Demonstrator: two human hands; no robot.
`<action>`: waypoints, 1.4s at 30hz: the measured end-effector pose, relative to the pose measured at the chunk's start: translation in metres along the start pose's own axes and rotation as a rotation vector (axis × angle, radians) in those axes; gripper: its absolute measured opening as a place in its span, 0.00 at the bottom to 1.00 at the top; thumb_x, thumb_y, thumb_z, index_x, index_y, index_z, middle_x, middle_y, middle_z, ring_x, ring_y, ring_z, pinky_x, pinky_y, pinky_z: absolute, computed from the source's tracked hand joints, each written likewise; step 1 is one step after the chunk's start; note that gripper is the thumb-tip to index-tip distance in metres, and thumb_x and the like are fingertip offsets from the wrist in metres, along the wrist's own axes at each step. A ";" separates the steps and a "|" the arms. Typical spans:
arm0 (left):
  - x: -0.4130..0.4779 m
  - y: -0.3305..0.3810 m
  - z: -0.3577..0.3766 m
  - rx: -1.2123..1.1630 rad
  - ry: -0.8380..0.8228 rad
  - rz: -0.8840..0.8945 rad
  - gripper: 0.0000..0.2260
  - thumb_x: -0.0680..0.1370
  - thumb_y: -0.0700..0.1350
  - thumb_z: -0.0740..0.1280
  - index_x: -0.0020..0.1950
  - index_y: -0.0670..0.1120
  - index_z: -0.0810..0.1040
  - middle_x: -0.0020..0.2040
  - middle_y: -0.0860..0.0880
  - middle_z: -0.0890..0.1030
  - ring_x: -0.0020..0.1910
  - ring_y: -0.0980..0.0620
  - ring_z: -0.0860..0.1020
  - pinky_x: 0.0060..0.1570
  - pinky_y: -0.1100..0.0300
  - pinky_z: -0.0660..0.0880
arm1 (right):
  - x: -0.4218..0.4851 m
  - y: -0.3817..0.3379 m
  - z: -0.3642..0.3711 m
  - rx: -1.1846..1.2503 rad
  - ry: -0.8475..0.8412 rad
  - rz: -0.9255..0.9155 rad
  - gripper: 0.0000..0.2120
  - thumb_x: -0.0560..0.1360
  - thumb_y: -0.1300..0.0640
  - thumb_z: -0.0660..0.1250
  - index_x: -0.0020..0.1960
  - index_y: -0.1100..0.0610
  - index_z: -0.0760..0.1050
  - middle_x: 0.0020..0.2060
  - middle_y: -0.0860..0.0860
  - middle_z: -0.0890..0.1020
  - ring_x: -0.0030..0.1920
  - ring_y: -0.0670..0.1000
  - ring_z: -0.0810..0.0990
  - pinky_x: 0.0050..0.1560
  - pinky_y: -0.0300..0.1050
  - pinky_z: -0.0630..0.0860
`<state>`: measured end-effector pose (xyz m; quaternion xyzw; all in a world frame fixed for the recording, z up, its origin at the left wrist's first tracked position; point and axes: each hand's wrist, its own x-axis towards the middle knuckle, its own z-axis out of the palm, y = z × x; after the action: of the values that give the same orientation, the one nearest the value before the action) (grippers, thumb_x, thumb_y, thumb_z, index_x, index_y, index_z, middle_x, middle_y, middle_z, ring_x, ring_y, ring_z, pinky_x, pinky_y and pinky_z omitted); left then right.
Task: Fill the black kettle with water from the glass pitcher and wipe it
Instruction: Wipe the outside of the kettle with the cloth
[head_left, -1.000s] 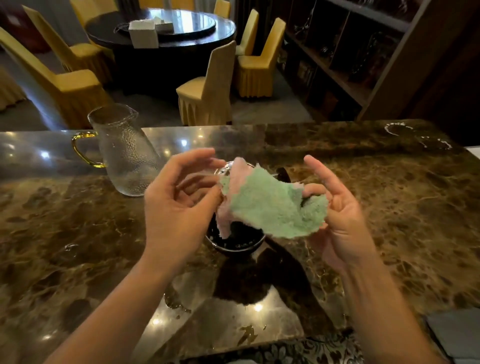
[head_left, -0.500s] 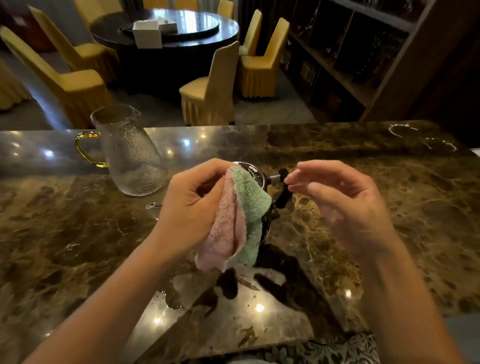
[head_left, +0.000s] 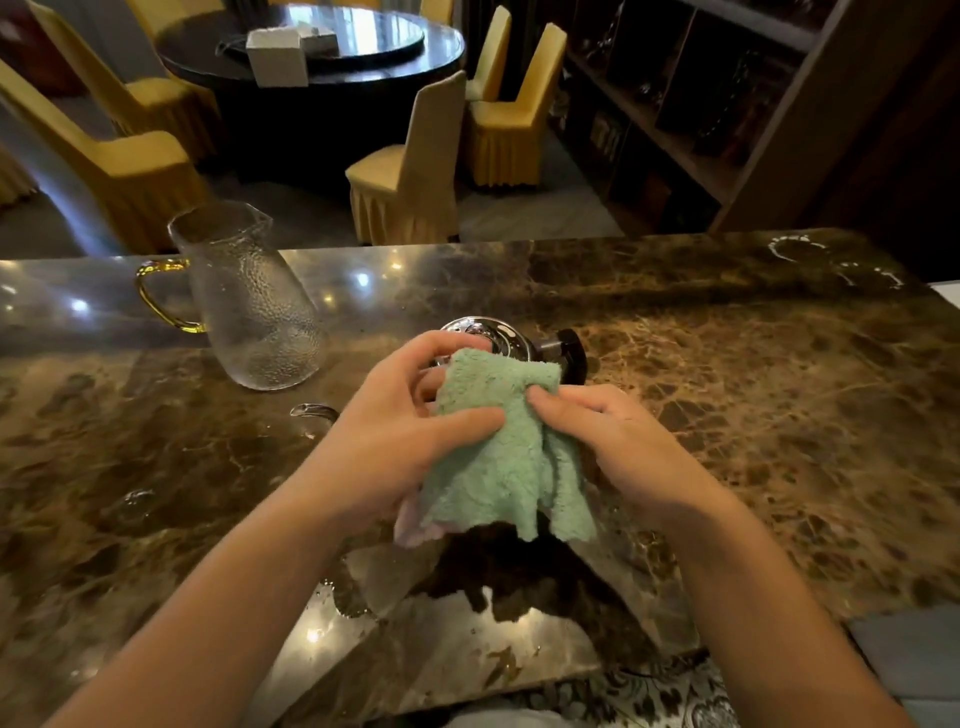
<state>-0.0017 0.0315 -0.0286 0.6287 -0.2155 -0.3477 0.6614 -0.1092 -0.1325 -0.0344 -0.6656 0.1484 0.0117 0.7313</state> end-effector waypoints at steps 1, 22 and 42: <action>0.000 -0.005 -0.001 0.067 0.039 0.043 0.17 0.73 0.35 0.73 0.60 0.46 0.78 0.53 0.42 0.84 0.48 0.43 0.85 0.47 0.48 0.83 | -0.001 0.003 0.000 0.169 0.001 0.022 0.18 0.77 0.53 0.63 0.53 0.65 0.83 0.51 0.62 0.86 0.50 0.59 0.86 0.52 0.49 0.83; 0.064 -0.012 -0.046 1.161 -0.152 0.046 0.50 0.60 0.65 0.78 0.77 0.52 0.61 0.73 0.53 0.71 0.72 0.50 0.69 0.66 0.55 0.69 | 0.064 0.027 0.038 -0.999 0.558 -0.373 0.25 0.81 0.48 0.57 0.75 0.57 0.63 0.70 0.52 0.71 0.72 0.49 0.65 0.75 0.53 0.60; 0.069 -0.039 -0.047 0.966 -0.033 0.167 0.47 0.60 0.64 0.79 0.73 0.52 0.65 0.65 0.53 0.79 0.63 0.51 0.76 0.60 0.50 0.76 | 0.083 -0.045 -0.011 -1.070 -0.176 -0.136 0.30 0.79 0.56 0.67 0.74 0.34 0.61 0.77 0.43 0.64 0.76 0.43 0.61 0.71 0.47 0.63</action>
<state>0.0711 0.0147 -0.0825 0.8385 -0.4124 -0.1636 0.3164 -0.0224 -0.1632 -0.0107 -0.9493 0.0165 0.0938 0.2995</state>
